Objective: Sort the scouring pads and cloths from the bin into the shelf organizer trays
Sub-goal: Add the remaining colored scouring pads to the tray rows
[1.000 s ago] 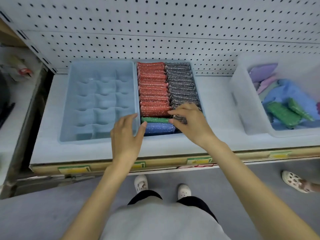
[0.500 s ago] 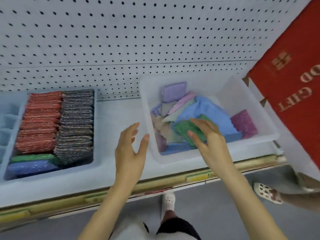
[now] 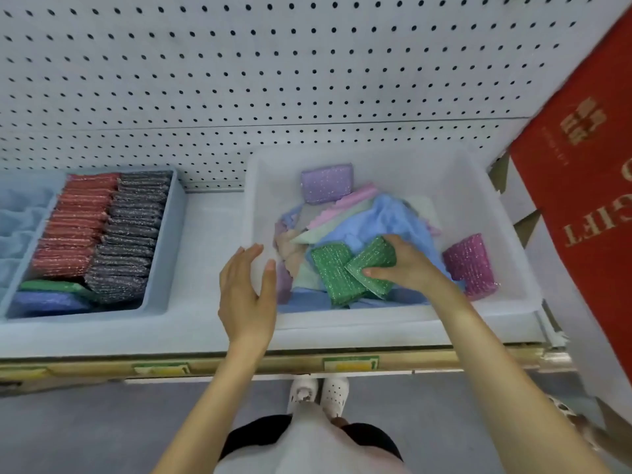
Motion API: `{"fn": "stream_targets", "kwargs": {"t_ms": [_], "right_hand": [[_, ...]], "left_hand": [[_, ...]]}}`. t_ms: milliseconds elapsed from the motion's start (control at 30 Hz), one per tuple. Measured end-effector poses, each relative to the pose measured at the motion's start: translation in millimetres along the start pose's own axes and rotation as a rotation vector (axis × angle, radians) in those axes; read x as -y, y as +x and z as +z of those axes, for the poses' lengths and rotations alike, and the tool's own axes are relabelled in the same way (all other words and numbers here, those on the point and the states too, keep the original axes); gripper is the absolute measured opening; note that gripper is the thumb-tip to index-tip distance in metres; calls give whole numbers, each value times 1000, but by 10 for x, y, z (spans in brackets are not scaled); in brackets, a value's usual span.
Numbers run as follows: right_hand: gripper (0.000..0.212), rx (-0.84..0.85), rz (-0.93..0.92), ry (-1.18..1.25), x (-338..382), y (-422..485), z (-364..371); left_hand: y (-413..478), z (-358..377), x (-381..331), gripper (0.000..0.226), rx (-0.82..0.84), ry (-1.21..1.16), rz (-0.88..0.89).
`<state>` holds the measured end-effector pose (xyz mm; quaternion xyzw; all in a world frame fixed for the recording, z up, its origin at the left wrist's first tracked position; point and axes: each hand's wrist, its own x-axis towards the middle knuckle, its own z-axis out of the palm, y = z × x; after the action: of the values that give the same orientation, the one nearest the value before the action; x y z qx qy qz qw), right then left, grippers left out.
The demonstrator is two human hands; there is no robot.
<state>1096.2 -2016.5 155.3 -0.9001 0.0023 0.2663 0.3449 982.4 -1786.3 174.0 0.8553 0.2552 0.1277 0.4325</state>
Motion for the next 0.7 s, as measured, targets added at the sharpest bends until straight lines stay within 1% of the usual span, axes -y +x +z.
{"fn": "stream_targets", "kwargs": {"t_ms": [33,67,133,167,200,233,267,300,333,367,400,433,467,533,600,633,667,700], "right_hand": [[85,11,15,-23,0,33,-1],[79,-12,27,-34,5,51,-21],[49,-105,3,19,56,21,-115],[35,-127,-10,137,99,-23,-184],[25,-116,-20,320,160,-83,-261],[19,-59,-29,500,227,-128,-317],[15,39,-28,624,322,-161,-330],[13,150,-23,643,412,-166,-298],[13,244,-18,570,474,-137,-213],[16,301,-25,470,520,-96,-96],[22,319,-34,384,553,-45,34],[30,305,-40,319,583,-1,157],[40,256,-36,246,589,51,252],[64,177,-24,113,604,91,336],[81,196,-23,93,624,71,348],[83,193,-27,88,630,55,348],[81,168,-25,94,648,34,335],[73,122,-22,131,654,17,315]], "left_hand": [[1,1,10,47,-1,14,1],[6,5,22,44,-2,21,3],[11,6,39,38,-4,18,4],[13,2,37,36,-3,7,-2],[14,-2,31,34,-1,-11,-14],[15,-6,23,31,3,-35,-26],[13,-10,10,30,7,-61,-34],[11,-16,-1,29,8,-85,-40],[11,-21,-13,28,8,-107,-45],[9,-29,-25,28,10,-123,-52],[8,-41,-35,28,15,-139,-62],[10,-57,-46,28,24,-160,-75],[16,-75,-53,28,36,-184,-86],[14,-121,-59,26,58,-219,-94],[4,-170,-71,29,76,-229,-87],[-1,-189,-86,30,85,-230,-89],[-5,-204,-109,29,90,-233,-90],[-12,-219,-136,28,94,-233,-89]]}}
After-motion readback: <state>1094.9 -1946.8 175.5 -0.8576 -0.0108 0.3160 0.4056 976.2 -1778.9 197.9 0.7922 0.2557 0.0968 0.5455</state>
